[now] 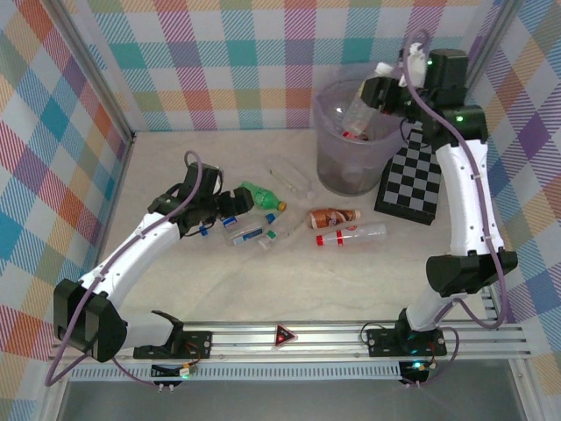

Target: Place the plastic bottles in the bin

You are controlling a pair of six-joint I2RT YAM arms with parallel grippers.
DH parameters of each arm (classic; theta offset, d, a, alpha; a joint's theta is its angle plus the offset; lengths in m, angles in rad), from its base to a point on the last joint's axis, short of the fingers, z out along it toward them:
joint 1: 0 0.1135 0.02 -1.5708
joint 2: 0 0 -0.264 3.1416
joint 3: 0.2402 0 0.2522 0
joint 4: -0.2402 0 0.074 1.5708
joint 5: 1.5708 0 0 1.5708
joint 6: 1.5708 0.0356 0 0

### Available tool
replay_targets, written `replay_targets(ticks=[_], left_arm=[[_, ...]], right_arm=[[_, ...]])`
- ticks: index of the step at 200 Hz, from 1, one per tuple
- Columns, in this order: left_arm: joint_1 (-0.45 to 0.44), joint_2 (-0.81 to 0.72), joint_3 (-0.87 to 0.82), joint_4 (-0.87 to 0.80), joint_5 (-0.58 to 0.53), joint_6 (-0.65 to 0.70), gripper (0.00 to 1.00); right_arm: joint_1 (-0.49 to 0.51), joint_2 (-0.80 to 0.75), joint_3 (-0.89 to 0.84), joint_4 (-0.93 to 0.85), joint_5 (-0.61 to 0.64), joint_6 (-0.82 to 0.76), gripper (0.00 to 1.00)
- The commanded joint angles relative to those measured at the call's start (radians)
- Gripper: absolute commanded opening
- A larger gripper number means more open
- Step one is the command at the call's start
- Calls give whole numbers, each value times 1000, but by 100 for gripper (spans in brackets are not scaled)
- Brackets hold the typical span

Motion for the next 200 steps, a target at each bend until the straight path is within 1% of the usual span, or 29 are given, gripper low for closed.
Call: replay_targets(ticks=[1,17,43,77,101,121,156,184,200], left_arm=[[10,15,-19,-64,-93,46,91],[9,25,-15,-78,-119,61,90],[10,33,-17,-91,-128,78,90],[11,41,-24,-87,-128,82,90],[11,53,-17,-92,-133,85,90],[11,54,-14,-105,-141,102,90],[13,69,-12,-123,-151,137,90],[13,92,-10,-118,-139,143,90],[12,104,-14,-112,-130,144,90]], right_arm=[[-36,83,88,-12,86,-31,47],[-53,162,155,-36,111,-43,48],[-68,289,259,-78,91,-38,48],[-69,434,331,-102,-20,-4,48],[-68,507,331,-127,-79,16,50],[-63,539,314,-162,-113,9,51],[-60,571,266,-190,-125,-11,53],[-55,612,265,-212,-131,-11,55],[-50,637,265,-229,-134,-10,53]])
